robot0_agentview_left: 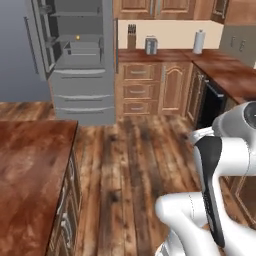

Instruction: Retrieve the peach and mango from the fridge and place them into the bowl on the dining table.

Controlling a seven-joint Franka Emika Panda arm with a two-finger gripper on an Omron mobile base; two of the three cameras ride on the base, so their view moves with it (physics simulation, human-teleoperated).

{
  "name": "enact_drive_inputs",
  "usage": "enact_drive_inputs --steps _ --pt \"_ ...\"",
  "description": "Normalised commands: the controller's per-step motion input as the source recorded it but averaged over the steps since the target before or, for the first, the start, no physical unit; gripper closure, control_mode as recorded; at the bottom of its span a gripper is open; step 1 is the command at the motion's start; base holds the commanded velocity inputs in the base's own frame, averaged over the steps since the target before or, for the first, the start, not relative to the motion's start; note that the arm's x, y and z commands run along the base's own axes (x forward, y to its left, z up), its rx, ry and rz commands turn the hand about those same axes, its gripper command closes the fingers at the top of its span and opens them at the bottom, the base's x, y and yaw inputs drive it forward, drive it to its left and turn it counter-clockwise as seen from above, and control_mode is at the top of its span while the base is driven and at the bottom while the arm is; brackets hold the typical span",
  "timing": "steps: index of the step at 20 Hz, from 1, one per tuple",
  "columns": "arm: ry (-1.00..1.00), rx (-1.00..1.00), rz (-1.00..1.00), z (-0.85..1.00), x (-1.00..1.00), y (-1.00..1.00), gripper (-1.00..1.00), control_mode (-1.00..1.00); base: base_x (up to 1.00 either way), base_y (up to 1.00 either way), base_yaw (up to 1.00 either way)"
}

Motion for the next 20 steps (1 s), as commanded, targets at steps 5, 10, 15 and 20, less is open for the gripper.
enact_drive_inputs --steps 5,10,15,20 --pt "0.00 0.00 0.00 0.00 0.00 0.00 -1.00 1.00 1.00 0.00 0.35" --pt "0.00 0.00 0.00 0.00 0.00 0.00 -1.00 1.00 1.00 0.00 0.39" --pt "0.00 0.00 0.00 0.00 0.00 0.00 -1.00 1.00 1.00 -0.03 0.31" --pt "0.00 0.00 0.00 0.00 0.00 0.00 -1.00 1.00 1.00 -0.05 0.24"
